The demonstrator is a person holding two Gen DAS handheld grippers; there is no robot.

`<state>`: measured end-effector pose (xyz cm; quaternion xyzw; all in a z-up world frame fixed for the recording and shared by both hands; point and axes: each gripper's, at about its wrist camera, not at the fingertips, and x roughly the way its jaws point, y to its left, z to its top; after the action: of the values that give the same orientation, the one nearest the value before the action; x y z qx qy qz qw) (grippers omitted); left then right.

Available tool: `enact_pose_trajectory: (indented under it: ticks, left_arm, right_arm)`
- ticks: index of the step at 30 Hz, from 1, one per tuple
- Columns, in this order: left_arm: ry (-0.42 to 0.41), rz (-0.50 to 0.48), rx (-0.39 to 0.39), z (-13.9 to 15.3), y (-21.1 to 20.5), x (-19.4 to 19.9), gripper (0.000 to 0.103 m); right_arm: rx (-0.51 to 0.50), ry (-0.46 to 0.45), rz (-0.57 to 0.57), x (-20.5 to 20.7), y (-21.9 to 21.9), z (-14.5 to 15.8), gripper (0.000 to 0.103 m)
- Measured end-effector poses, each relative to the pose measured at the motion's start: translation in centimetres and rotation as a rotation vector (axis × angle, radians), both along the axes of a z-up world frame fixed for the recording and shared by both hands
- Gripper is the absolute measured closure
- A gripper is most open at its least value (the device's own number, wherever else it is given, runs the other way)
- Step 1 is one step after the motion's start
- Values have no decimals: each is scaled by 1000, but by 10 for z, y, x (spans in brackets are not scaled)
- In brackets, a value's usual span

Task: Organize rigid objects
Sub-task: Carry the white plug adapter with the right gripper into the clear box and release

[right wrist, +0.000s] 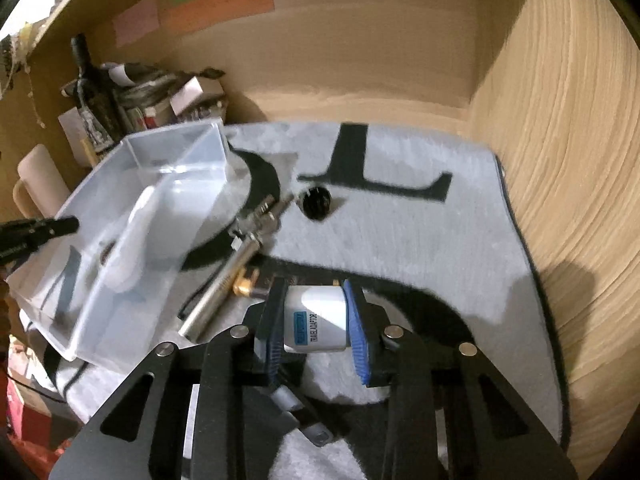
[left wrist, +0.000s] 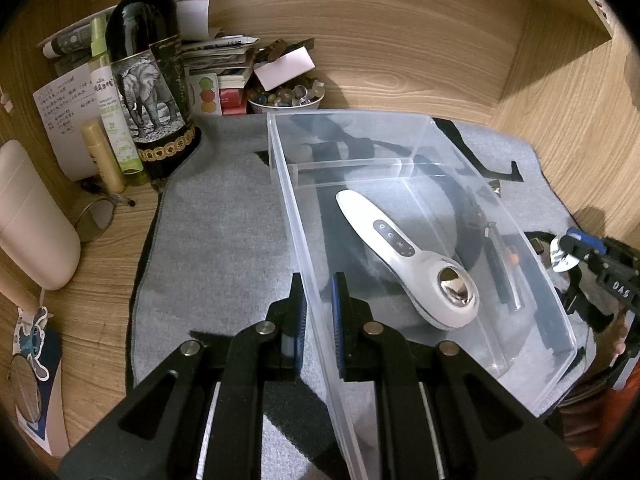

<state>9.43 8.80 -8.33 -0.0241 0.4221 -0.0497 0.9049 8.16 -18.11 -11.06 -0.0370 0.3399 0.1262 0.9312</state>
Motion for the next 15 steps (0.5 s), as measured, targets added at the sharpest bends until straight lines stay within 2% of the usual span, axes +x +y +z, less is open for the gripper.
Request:
enact_pose_trajectory:
  ticks: [15]
  left_arm:
    - [-6,-6,-9,2,-2,1,91]
  right_arm:
    - [13,-168,127,-1,55,55,77]
